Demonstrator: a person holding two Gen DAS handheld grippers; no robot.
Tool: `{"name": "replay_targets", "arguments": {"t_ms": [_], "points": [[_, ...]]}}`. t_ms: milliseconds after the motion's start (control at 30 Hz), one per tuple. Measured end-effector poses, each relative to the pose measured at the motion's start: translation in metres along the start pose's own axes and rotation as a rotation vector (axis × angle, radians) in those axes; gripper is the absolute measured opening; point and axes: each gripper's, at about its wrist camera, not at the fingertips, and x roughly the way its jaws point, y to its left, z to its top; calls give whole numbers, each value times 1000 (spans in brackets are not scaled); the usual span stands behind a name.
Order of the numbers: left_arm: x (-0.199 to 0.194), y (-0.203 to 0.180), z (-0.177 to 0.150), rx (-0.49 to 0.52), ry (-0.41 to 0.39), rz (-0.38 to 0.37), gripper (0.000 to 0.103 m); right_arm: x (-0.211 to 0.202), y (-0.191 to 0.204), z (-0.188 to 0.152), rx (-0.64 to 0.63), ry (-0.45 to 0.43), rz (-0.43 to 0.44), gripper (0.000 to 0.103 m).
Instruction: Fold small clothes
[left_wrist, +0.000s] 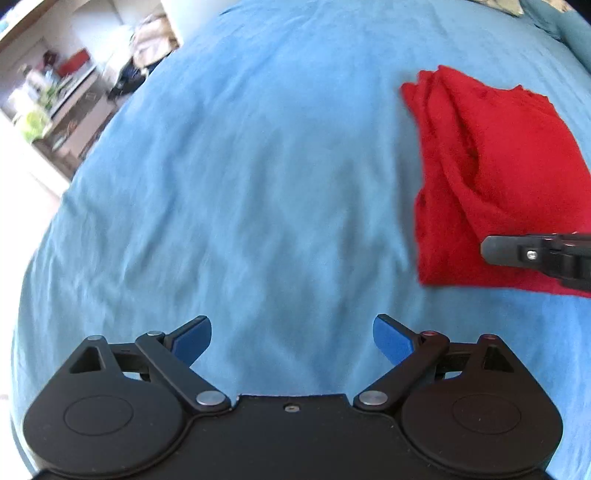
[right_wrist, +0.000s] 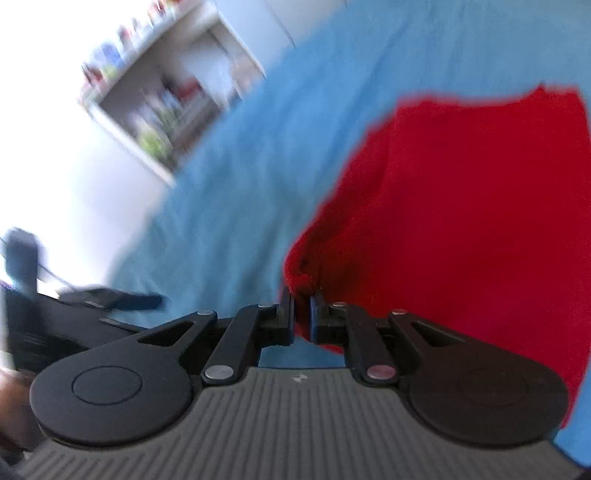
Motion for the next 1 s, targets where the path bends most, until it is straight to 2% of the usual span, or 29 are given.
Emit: {"name": "replay_targets", "arguments": {"t_ms": [133,233,267,300,400,500,633,733,800,900,1000], "points": [[-3,3,-3,-28,-21,-27,97,10,-1,-2,30,-6,-9,23],[-9,0,0,-32,-44,-54,97,9,9,1,-40,-17,-43,32],[-11,-1,2,-33,-51,-64,97,9,8,2,-59,-12,-40,46],[-15,-4,6,-33,-60,-73,97,2,8,3,-66,-4,-27,67],[-25,-10,22,-31,-105,-120,97,-23,-1,6,-75,-58,-29,85],[-39,-20,39,-16,-181,-212,97,-62,-15,10,-79,-123,-84,94],[-43,-56,70,48,-269,-277,96,-91,-39,18,-105,-162,-234,100],[-25,-85,94,74,-286,-316,93,-98,-66,23,-73,-157,-320,100],[-6,-103,106,89,-262,-302,79,-98,-84,22,-20,-152,-339,100],[15,-118,112,103,-208,-290,66,-99,-102,18,45,-154,-342,100],[21,-124,110,132,-203,-246,67,-90,-106,16,81,-155,-338,100]]}}
